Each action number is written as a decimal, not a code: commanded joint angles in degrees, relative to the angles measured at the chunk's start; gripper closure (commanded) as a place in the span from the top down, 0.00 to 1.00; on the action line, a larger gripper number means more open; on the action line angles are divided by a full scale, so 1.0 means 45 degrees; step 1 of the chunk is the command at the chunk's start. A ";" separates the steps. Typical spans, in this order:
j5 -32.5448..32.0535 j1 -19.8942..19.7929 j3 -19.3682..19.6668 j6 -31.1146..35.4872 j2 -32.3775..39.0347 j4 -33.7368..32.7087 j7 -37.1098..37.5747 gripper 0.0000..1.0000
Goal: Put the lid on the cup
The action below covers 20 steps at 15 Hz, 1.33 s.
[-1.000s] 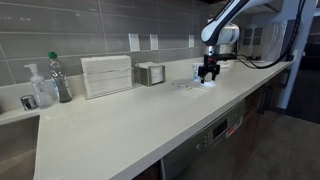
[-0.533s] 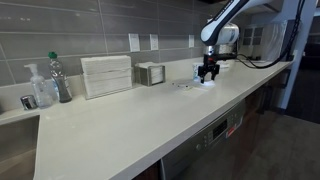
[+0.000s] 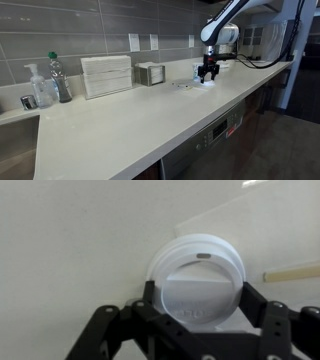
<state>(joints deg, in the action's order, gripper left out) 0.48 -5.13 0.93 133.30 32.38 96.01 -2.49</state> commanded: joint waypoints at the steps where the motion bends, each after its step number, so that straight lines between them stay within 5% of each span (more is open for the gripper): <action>1: 0.0062 0.0053 0.0065 -0.0494 0.0041 -0.0164 -0.0015 0.68; 2: 0.0035 0.0069 0.0071 -0.0545 0.0002 -0.0142 -0.0015 0.57; 9: -0.0034 0.0217 0.0072 -0.1065 -0.0722 0.0202 0.0056 0.57; 15: -0.0175 0.0591 0.0147 -0.3677 -0.2117 0.0213 0.0850 0.57; 20: -0.0397 0.0742 0.0188 -0.4061 -0.3028 -0.0006 0.1170 0.57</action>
<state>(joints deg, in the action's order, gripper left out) 0.04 -2.60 1.00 116.33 21.02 95.81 1.15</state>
